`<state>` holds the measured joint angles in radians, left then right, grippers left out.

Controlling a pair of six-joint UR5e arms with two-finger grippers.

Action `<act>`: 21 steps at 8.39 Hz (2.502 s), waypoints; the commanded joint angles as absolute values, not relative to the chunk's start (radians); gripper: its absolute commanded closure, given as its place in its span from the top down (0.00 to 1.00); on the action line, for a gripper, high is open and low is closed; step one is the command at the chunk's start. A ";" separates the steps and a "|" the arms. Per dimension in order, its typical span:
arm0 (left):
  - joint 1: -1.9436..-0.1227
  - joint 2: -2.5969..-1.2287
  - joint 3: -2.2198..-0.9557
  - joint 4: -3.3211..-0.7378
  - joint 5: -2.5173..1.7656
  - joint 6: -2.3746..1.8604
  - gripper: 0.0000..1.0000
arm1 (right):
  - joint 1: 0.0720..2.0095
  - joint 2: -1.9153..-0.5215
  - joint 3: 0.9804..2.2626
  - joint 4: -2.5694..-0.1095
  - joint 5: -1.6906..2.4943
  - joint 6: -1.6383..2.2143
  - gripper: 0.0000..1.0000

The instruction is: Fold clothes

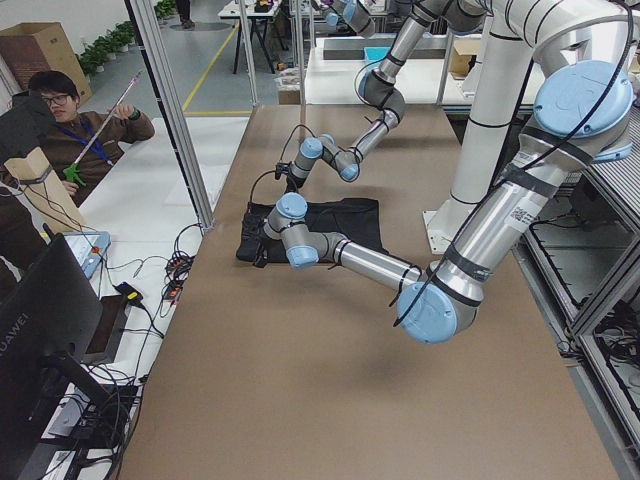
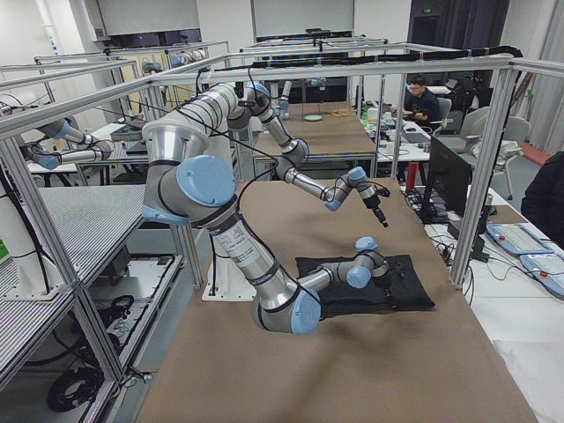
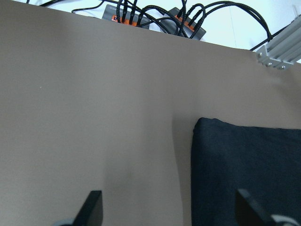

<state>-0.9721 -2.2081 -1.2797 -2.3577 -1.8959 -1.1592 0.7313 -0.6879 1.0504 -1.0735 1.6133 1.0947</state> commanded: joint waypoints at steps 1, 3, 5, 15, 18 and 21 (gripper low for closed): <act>-0.973 -2.218 -1.269 -2.358 -1.896 -1.158 1.00 | 0.730 -0.683 0.996 -1.015 1.595 1.092 0.94; -0.973 -2.246 -1.243 -2.358 -1.896 -1.158 1.00 | 0.764 -0.683 0.992 -1.017 1.603 0.996 0.94; -0.971 -2.253 -1.243 -2.358 -1.896 -1.160 1.00 | 0.802 -0.716 0.994 -1.017 1.623 0.933 0.94; -0.973 -2.272 -1.227 -2.356 -1.894 -1.160 1.00 | 0.724 -0.733 1.149 -1.137 1.685 1.066 0.94; -0.971 -2.278 -1.227 -2.356 -1.894 -1.164 1.00 | 0.716 -0.738 1.154 -1.147 1.681 1.060 0.94; -0.969 -2.279 -1.227 -2.356 -1.894 -1.166 1.00 | 0.719 -0.764 1.158 -1.149 1.689 1.046 0.94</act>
<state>-0.9711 -2.2787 -1.2272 -2.3562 -1.8944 -1.1635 0.7180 -0.7431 1.1545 -1.1473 1.6843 1.0540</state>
